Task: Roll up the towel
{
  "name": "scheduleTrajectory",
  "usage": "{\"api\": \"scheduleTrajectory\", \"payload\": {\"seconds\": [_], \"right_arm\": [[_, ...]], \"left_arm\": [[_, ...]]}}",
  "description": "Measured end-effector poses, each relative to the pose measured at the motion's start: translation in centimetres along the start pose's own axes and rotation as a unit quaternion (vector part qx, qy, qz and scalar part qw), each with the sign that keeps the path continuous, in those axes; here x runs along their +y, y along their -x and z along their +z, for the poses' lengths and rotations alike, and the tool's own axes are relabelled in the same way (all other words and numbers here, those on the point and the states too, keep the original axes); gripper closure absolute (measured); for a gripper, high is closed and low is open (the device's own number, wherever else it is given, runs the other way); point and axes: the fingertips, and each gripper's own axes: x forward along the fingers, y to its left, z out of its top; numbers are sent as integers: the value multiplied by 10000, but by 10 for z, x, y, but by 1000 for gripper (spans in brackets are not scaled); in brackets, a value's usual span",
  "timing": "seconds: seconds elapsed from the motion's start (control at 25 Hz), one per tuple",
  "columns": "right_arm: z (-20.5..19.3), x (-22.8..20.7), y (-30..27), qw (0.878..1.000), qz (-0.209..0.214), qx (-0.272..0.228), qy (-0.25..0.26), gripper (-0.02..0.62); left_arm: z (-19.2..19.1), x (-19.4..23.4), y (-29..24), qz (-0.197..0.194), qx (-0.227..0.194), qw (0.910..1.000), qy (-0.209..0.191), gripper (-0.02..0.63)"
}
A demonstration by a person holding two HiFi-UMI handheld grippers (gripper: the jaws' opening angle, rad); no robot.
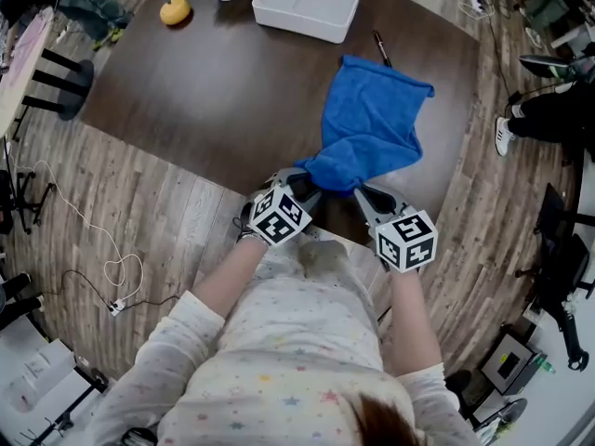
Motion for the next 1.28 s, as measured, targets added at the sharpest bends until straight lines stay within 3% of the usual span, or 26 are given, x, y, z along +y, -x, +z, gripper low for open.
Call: {"api": "scheduleTrajectory", "payload": {"seconds": [0.48, 0.6, 0.68, 0.8, 0.92, 1.08, 1.28], "right_arm": [[25, 5, 76, 9981, -195, -568, 115, 577], [26, 5, 93, 9972, -294, -668, 158, 577], [24, 0, 105, 9964, -452, -678, 238, 577], [15, -12, 122, 9950, -718, -630, 309, 577], [2, -23, 135, 9934, -941, -491, 424, 577], [-19, -28, 147, 9923, -1041, -232, 622, 575], [-43, -22, 145, 9946, -834, 25, 624, 575]], "left_arm": [[13, 26, -5, 1120, -149, 9934, -212, 437], [16, 16, -15, 860, -214, 9957, -274, 450], [23, -1, -15, 516, -387, 9970, -437, 577], [34, -29, -7, -20, -573, 9952, -795, 589], [36, -49, 11, -275, -606, 9914, -1130, 591], [36, -62, 42, -341, -666, 9895, -1234, 591], [34, -67, 75, -300, -782, 9908, -1060, 592]]}}
